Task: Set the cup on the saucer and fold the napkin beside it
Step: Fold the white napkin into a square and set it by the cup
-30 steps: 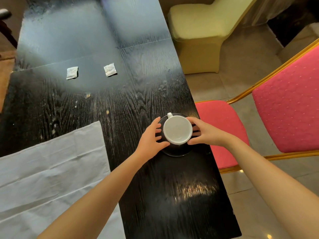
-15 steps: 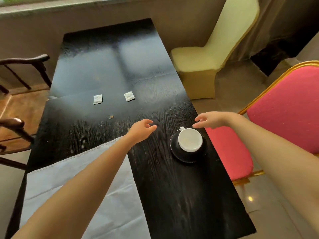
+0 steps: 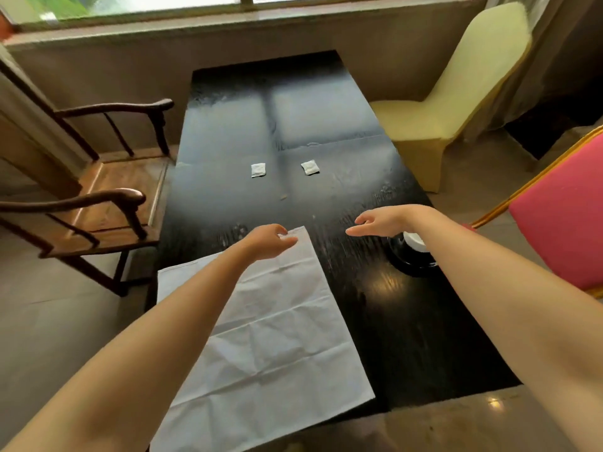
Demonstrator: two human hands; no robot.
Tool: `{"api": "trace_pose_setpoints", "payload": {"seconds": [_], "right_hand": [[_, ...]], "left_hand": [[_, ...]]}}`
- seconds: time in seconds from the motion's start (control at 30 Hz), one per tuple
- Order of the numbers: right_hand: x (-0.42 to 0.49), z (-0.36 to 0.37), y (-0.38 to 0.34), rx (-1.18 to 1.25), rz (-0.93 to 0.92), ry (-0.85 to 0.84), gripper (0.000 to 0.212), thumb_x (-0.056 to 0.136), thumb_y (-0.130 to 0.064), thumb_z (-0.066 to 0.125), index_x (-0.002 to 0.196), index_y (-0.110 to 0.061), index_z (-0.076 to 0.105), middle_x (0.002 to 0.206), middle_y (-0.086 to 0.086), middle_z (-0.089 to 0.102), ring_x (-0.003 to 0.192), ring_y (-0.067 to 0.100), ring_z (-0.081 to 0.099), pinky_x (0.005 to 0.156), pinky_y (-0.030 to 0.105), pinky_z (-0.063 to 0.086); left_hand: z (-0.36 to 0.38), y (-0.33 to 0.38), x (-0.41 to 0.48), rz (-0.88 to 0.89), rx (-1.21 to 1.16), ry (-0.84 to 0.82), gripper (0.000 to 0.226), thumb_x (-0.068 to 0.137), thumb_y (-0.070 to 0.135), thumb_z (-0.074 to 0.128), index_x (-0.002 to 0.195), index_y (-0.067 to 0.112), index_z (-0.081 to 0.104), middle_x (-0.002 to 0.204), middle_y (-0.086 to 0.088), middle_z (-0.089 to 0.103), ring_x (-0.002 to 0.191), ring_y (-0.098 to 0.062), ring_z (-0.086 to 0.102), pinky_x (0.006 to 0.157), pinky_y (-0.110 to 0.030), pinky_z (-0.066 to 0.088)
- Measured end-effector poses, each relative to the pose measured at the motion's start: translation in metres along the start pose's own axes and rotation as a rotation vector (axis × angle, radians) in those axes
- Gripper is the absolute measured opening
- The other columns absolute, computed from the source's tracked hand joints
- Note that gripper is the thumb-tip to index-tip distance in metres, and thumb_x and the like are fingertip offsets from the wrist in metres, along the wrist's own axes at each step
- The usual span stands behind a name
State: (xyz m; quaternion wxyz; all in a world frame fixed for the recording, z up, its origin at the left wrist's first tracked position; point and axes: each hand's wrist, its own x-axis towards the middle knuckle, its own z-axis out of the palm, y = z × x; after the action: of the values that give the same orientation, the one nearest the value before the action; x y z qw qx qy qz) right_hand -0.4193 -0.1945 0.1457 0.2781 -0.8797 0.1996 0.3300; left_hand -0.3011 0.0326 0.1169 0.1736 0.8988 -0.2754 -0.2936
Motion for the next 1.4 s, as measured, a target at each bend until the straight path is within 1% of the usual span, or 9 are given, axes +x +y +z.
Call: {"api": "trace_pose_setpoints", "payload": {"seconds": [0.17, 0.3, 0.47, 0.63, 0.73, 0.97, 1.1, 1.23, 1.4], "right_hand": [[0.008, 0.044, -0.052, -0.116, -0.086, -0.018, 0.074, 0.082, -0.071, 0.037, 0.123, -0.010, 0.050, 0.112, 0.015, 0.058, 0.101, 0.032, 0.055, 0.083, 0.036, 0.043], [0.020, 0.080, -0.079, -0.158, -0.133, -0.029, 0.079, 0.082, -0.070, 0.041, 0.139, -0.015, 0.038, 0.143, 0.004, 0.044, 0.129, 0.024, 0.043, 0.103, 0.036, 0.033], [0.036, 0.163, -0.079, -0.199, -0.254, -0.012, 0.069, 0.089, -0.055, 0.047, 0.142, -0.014, 0.031, 0.149, 0.008, 0.037, 0.134, 0.027, 0.037, 0.107, 0.037, 0.031], [0.036, 0.271, -0.052, -0.448, -0.379, 0.134, 0.074, 0.090, -0.055, 0.041, 0.148, -0.020, 0.011, 0.159, 0.009, 0.002, 0.145, 0.031, 0.001, 0.117, 0.046, 0.008], [0.040, 0.308, -0.038, -0.501, -0.439, 0.151, 0.075, 0.091, -0.057, 0.033, 0.149, -0.025, -0.002, 0.158, 0.004, -0.014, 0.144, 0.029, -0.017, 0.116, 0.047, -0.005], [0.052, 0.329, -0.014, -0.539, -0.484, 0.335, 0.067, 0.091, -0.061, 0.021, 0.140, -0.037, -0.019, 0.150, -0.010, -0.026, 0.138, 0.020, -0.029, 0.112, 0.042, -0.019], [0.072, 0.318, -0.019, -0.525, -0.461, 0.389, 0.065, 0.090, -0.062, 0.019, 0.141, -0.039, -0.016, 0.150, -0.012, -0.022, 0.139, 0.016, -0.026, 0.112, 0.039, -0.020], [0.093, 0.297, -0.024, -0.486, -0.443, 0.402, 0.066, 0.090, -0.062, 0.020, 0.146, -0.037, -0.006, 0.153, -0.012, -0.017, 0.138, 0.012, -0.025, 0.114, 0.041, -0.015], [0.090, 0.281, -0.028, -0.517, -0.475, 0.346, 0.077, 0.088, -0.064, 0.027, 0.148, -0.028, -0.004, 0.158, -0.004, -0.013, 0.143, 0.020, -0.020, 0.115, 0.046, -0.013]], "left_hand": [[-0.004, -0.056, -0.047, -0.070, -0.025, 0.042, 0.050, 0.090, 0.043, 0.051, 0.130, 0.014, 0.050, 0.133, -0.008, 0.057, 0.120, -0.026, 0.053, 0.098, -0.032, 0.039], [0.009, -0.094, -0.079, -0.160, -0.089, 0.040, 0.052, 0.090, 0.044, 0.050, 0.132, 0.012, 0.046, 0.135, -0.012, 0.054, 0.120, -0.028, 0.051, 0.098, -0.034, 0.039], [0.072, -0.130, -0.110, -0.259, -0.217, 0.096, 0.055, 0.089, 0.040, 0.053, 0.136, 0.015, 0.041, 0.140, -0.012, 0.047, 0.124, -0.028, 0.048, 0.095, -0.032, 0.039], [0.171, -0.146, -0.137, -0.338, -0.064, 0.080, 0.066, 0.090, 0.045, 0.047, 0.146, 0.023, 0.020, 0.157, -0.009, 0.014, 0.144, -0.027, 0.013, 0.115, -0.046, 0.017], [0.214, -0.155, -0.152, -0.373, 0.033, 0.074, 0.065, 0.093, 0.050, 0.036, 0.147, 0.031, 0.006, 0.159, -0.001, -0.009, 0.145, -0.022, -0.010, 0.114, -0.053, -0.003], [0.245, -0.181, -0.155, -0.278, 0.141, 0.201, 0.065, 0.092, 0.058, 0.023, 0.143, 0.040, -0.012, 0.147, 0.014, -0.030, 0.139, -0.012, -0.026, 0.106, -0.055, -0.021], [0.236, -0.191, -0.132, -0.234, 0.136, 0.197, 0.064, 0.089, 0.063, 0.017, 0.136, 0.046, -0.021, 0.147, 0.015, -0.033, 0.137, -0.009, -0.030, 0.105, -0.055, -0.025], [0.217, -0.193, -0.099, -0.216, 0.140, 0.199, 0.066, 0.088, 0.062, 0.020, 0.141, 0.043, -0.015, 0.154, 0.010, -0.025, 0.140, -0.012, -0.026, 0.104, -0.055, -0.025], [0.212, -0.198, -0.093, -0.151, 0.167, 0.201, 0.074, 0.085, 0.066, 0.025, 0.142, 0.041, -0.016, 0.152, 0.010, -0.028, 0.138, -0.014, -0.030, 0.105, -0.058, -0.024]]}}
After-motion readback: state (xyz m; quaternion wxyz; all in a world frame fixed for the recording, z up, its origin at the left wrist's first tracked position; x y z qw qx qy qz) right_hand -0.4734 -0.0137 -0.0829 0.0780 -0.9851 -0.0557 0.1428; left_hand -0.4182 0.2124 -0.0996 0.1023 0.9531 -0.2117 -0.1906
